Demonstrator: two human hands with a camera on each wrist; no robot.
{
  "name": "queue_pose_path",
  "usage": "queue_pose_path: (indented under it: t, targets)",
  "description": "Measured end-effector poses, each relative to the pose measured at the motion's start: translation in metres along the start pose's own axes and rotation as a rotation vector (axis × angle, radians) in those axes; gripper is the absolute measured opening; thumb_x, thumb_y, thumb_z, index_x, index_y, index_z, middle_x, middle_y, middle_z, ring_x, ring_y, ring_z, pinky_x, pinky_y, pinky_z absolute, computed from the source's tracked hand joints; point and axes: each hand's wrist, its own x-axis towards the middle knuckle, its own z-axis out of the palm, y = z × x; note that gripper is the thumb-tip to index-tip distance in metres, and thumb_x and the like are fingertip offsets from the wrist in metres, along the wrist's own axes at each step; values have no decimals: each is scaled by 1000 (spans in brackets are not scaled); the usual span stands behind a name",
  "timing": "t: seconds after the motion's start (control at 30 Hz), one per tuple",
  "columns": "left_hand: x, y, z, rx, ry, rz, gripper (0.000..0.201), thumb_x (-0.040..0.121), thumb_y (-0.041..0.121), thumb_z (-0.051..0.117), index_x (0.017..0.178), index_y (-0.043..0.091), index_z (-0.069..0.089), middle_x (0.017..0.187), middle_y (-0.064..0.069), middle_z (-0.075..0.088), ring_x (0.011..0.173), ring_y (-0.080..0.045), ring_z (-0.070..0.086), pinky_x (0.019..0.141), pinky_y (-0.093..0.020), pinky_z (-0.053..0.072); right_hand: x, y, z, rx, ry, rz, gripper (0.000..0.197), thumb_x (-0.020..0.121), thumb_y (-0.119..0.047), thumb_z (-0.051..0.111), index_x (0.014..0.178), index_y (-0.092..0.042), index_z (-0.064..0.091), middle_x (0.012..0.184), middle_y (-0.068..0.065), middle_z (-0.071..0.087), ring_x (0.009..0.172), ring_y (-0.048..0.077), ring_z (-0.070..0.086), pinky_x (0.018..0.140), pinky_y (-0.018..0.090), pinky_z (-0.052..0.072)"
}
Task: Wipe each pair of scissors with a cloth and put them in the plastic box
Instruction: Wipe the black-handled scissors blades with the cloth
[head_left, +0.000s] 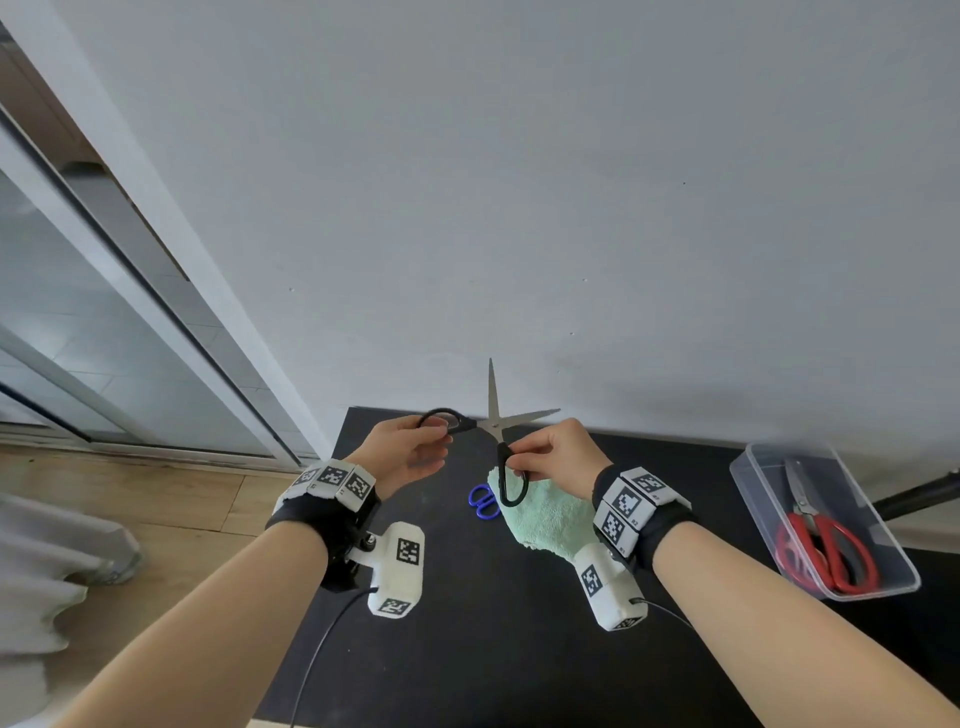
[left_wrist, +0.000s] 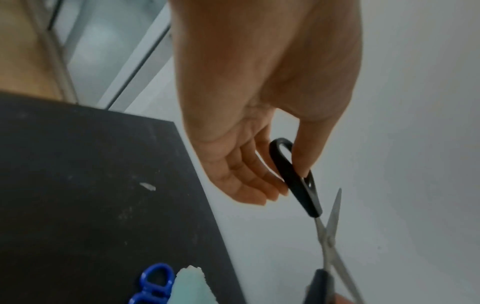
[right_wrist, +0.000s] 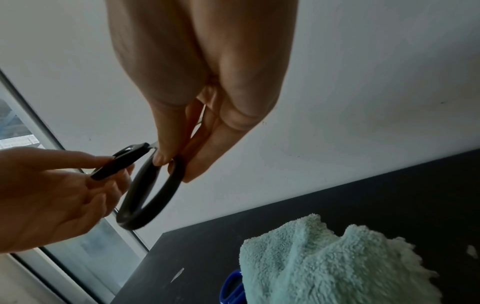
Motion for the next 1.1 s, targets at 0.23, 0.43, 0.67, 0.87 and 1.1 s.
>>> queue_pose_path:
  t: [0.23,0.43,0.67,0.87,1.1]
  targets:
    - [1,-7,18,-219,13,8,9,86,9,66,95,6,66,76,-3,70,75,-15,66,75,-27,53,-3,0,4,22,2,-18,20,79,3,72,98,4,71,78,11,70,65,11,66,68,19,57]
    - [-1,-16,33,-207,-92,-10,28,85,14,68,111,3,66,107,-9,71,93,-19,68,82,-28,51,-5,-2,7,-2,-14,-46,19,80,1,72,99,2,72,87,19,72,74,20,68,77,27,58]
    - [-2,-23,43,-166,-18,5,6,86,9,66,91,4,67,87,-8,71,81,-18,69,73,-25,52,-13,-2,6,-2,-55,-52,17,81,-3,72,97,-2,73,79,8,72,71,12,68,72,20,57]
    - [3,-32,35,-173,24,-2,10,88,7,64,96,4,66,92,-9,71,79,-15,69,72,-25,53,-24,17,-8,-71,0,11,9,80,-11,74,88,-7,74,74,2,69,67,9,64,68,21,56]
    - [6,-57,33,-125,-29,-95,30,88,5,63,116,-4,62,106,-17,70,89,-23,69,67,-25,57,-35,56,-33,-140,132,90,7,84,-8,69,82,-14,73,73,2,68,70,15,62,71,27,56]
